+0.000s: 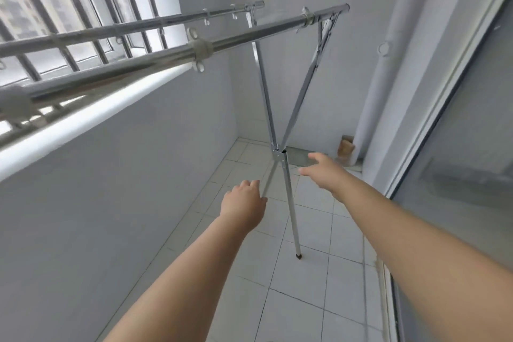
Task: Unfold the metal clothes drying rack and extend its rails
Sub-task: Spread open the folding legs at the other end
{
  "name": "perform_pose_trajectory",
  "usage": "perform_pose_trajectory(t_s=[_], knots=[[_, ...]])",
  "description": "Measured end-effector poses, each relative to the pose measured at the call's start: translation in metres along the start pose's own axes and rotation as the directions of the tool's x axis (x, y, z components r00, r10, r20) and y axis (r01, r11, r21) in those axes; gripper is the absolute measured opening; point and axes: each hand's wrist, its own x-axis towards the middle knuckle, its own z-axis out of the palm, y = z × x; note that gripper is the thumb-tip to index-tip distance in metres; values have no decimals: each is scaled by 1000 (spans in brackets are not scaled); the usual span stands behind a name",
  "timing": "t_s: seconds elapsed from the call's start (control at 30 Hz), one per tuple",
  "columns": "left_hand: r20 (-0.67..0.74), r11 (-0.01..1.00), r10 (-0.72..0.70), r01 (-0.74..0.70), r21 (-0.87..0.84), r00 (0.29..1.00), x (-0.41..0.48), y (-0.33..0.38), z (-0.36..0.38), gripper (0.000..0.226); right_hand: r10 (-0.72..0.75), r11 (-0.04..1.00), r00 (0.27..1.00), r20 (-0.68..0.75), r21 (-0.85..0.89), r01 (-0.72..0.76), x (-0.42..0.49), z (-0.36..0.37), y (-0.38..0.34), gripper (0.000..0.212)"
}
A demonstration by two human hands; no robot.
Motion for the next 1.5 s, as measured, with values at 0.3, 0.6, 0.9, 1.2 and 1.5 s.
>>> perform_pose_trajectory(t_s=[0.3,0.6,0.9,1.2,1.5], knots=[[-4,979,-43,41,-200,999,161,18,-10,42,3,999,988,-153,35,2,123,-42,-28,59],[-37,973,-45,35,-228,998,263,57,-1,35,-22,1000,983,-182,6,24,227,-70,-41,57],[-55,960,-200,184,-211,978,339,88,20,34,-204,971,978,36,-122,207,307,-89,-58,33],[-161,924,-346,306,-230,924,383,100,38,19,-343,905,923,175,-202,375,338,-92,-71,17],[-255,932,-359,332,-143,898,422,74,32,13,-424,876,879,218,-150,459,384,-76,-93,16]])
